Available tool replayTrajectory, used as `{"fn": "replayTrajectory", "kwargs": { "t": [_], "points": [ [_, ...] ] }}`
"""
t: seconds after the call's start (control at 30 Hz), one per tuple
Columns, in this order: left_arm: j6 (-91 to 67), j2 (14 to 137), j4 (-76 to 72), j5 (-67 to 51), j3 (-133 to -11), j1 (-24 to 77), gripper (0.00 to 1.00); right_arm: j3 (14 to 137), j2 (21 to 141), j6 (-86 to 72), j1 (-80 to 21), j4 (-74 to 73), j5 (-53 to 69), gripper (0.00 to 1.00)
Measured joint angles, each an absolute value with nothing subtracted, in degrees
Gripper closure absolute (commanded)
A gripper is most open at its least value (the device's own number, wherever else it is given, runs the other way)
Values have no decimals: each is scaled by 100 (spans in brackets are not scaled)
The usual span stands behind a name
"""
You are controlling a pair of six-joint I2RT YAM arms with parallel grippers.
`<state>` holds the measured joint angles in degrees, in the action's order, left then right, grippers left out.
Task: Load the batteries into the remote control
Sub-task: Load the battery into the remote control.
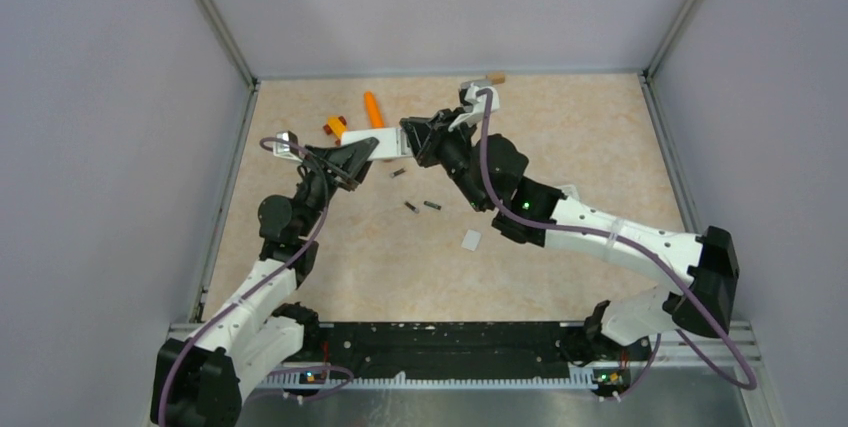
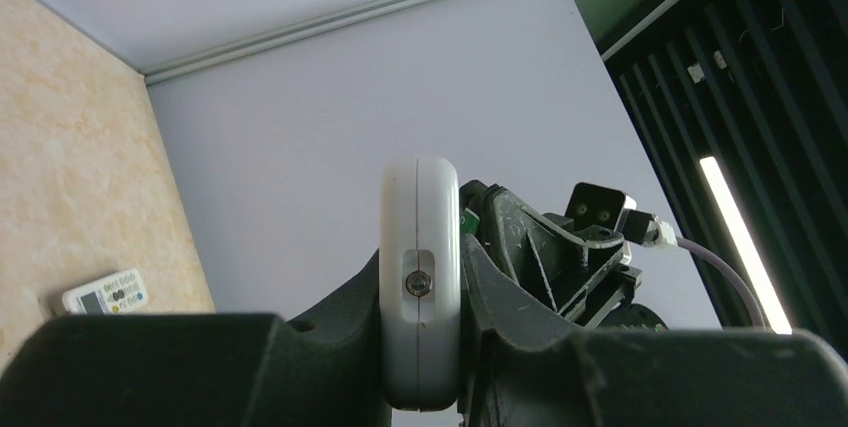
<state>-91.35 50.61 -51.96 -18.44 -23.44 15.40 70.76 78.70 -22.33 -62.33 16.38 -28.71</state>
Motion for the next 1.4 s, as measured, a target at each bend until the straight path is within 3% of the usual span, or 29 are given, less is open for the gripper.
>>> {"fn": "replayTrajectory", "kwargs": {
  "t": [0.73,1.4],
  "points": [
    [-9268,5133,-5404,-1551,-2268,1579,100,7406,8519,-1800,-6665,2152,-4182,100],
    [-9526,5203,-5616,-1354,-2206,1590,100,7404,8523,-1861,-6810,2123,-4246,71]
  ]
}}
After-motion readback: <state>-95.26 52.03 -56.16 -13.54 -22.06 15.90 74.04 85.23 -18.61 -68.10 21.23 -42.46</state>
